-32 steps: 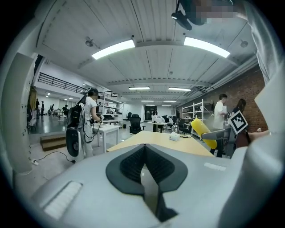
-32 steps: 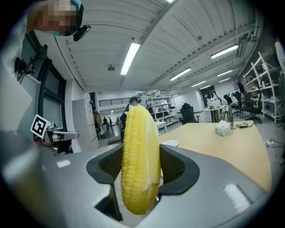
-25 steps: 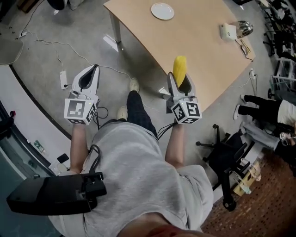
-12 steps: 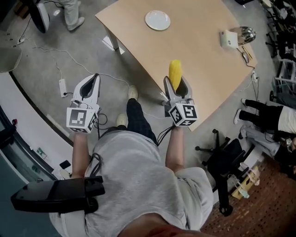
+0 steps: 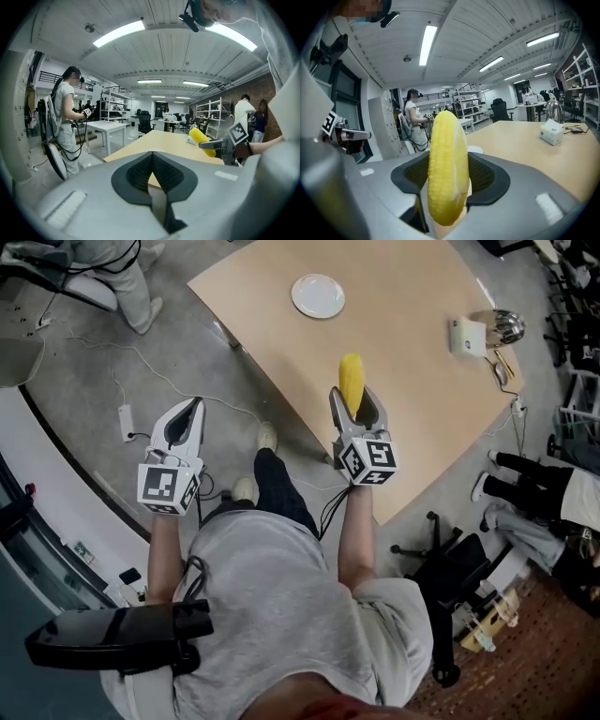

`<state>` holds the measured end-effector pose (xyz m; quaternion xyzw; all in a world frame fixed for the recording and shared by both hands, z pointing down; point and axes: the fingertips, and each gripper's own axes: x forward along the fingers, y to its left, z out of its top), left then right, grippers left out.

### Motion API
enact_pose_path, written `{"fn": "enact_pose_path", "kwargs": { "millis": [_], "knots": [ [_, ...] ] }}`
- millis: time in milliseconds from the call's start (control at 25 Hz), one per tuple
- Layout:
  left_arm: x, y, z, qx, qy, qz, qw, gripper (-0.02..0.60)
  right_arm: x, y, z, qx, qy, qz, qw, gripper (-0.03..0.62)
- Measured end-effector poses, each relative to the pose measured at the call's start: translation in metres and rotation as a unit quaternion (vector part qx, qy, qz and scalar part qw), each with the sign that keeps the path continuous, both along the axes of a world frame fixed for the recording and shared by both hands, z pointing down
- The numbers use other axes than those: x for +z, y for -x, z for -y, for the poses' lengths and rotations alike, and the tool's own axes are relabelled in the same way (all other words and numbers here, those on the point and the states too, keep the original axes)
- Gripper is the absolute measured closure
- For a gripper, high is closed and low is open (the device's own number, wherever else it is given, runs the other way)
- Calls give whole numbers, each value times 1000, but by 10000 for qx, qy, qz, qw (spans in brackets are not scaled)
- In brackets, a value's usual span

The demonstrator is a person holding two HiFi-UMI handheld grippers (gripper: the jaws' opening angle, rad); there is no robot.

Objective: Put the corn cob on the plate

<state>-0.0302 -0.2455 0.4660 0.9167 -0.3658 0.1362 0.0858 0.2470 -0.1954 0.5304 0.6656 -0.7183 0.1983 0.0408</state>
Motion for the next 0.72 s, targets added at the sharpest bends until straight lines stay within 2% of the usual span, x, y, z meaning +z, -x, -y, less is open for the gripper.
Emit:
{"fn": "enact_pose_path", "kwargs": {
  "millis": [240,720],
  "knots": [
    [-3,-7,18,-138,-9,28,9999,561,16,-17,38,-90,177,21,9998,350],
    [-11,-6,48,-488,-44,41,9988,561,43,-28,126,-563,426,-480,9964,350]
  ]
}}
